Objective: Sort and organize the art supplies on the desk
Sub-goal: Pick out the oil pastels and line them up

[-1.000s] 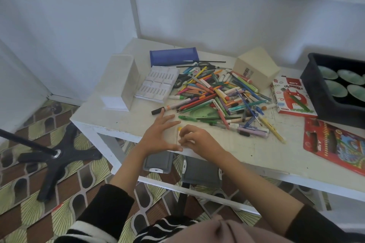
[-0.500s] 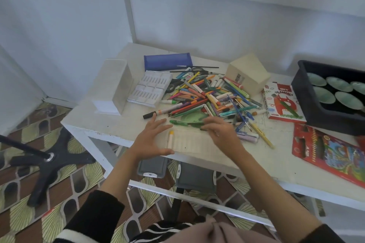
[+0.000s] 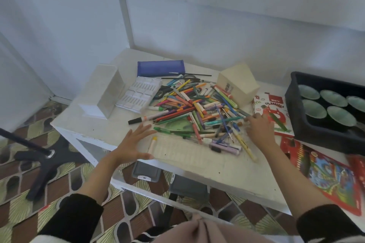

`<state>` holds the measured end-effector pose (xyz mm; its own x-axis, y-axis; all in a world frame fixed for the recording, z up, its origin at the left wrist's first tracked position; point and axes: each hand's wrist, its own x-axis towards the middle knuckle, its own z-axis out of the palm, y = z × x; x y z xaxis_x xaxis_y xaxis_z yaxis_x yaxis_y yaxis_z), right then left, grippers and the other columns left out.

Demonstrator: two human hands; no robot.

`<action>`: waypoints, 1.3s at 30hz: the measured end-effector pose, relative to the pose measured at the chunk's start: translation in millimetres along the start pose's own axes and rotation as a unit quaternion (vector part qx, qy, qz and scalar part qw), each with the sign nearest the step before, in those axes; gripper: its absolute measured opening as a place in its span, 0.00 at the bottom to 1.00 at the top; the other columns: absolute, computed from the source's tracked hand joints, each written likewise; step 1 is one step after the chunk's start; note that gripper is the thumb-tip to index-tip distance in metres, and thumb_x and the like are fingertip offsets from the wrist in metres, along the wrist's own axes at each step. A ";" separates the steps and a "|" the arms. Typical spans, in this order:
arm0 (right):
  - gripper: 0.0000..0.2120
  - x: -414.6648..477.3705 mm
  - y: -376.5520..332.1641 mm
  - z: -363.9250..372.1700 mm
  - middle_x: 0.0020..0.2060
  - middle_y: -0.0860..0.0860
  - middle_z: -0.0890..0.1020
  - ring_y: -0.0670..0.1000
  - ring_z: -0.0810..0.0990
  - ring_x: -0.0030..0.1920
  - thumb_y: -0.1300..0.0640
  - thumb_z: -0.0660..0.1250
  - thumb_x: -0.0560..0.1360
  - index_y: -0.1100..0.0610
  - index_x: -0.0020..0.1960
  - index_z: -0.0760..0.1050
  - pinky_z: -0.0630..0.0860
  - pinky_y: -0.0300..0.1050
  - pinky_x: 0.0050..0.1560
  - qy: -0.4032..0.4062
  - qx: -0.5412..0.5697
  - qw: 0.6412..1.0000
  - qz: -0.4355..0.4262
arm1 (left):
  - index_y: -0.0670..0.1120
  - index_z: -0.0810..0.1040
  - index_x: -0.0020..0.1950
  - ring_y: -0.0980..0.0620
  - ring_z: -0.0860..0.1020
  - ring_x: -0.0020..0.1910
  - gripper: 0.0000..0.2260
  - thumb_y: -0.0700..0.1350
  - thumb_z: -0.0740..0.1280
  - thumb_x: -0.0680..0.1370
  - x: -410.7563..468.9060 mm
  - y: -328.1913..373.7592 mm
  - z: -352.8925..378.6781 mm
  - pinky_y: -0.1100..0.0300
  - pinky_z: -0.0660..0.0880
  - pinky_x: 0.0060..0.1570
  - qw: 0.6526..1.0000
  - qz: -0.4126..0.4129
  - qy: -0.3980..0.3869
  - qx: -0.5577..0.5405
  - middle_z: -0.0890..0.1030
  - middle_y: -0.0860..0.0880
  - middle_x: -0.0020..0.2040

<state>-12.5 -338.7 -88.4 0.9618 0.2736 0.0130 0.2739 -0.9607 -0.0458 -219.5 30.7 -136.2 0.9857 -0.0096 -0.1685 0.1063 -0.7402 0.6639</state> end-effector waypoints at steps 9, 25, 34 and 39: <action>0.07 -11.8 15.9 -0.9 0.46 0.53 0.80 0.56 0.72 0.55 0.58 0.66 0.76 0.57 0.52 0.79 0.69 0.55 0.52 0.131 0.146 0.980 -0.025 | 0.68 0.57 0.70 0.64 0.41 0.75 0.40 0.68 0.65 0.59 -7.5 10.8 8.3 0.51 0.34 0.73 0.997 -0.073 0.014 -0.017 0.50 0.65 0.76; 0.08 -79.6 -135.4 -3.9 0.40 0.49 0.79 0.36 0.77 0.36 0.67 0.71 0.71 0.61 0.49 0.82 0.71 0.25 0.40 -0.018 0.515 0.839 -0.172 | 0.69 0.60 0.68 0.63 0.43 0.74 0.38 0.53 0.70 0.61 -12.0 27.7 5.8 0.50 0.34 0.72 0.991 -0.116 0.017 -0.069 0.52 0.64 0.75; 0.04 -86.7 -196.0 23.4 0.39 0.55 0.79 0.43 0.73 0.33 0.69 0.72 0.68 0.64 0.43 0.79 0.72 0.27 0.40 0.021 0.450 0.856 -0.252 | 0.68 0.59 0.70 0.66 0.41 0.72 0.39 0.54 0.72 0.62 -11.3 22.7 6.0 0.51 0.34 0.71 0.993 -0.105 0.014 -0.054 0.51 0.66 0.74; 0.01 -97.2 -209.4 42.7 0.38 0.54 0.78 0.52 0.77 0.35 0.66 0.69 0.69 0.63 0.38 0.79 0.74 0.43 0.37 0.024 0.364 0.863 -0.350 | 0.66 0.57 0.71 0.65 0.40 0.72 0.39 0.50 0.75 0.67 -10.4 20.8 6.0 0.51 0.34 0.71 0.995 -0.099 0.009 -0.012 0.49 0.63 0.77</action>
<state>-163.4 -162.1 -122.7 0.5648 0.7553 0.3323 0.7319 -0.2725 -0.6245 -228.3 11.4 -125.0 0.9475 0.1465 -0.2841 0.3007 -0.7100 0.6368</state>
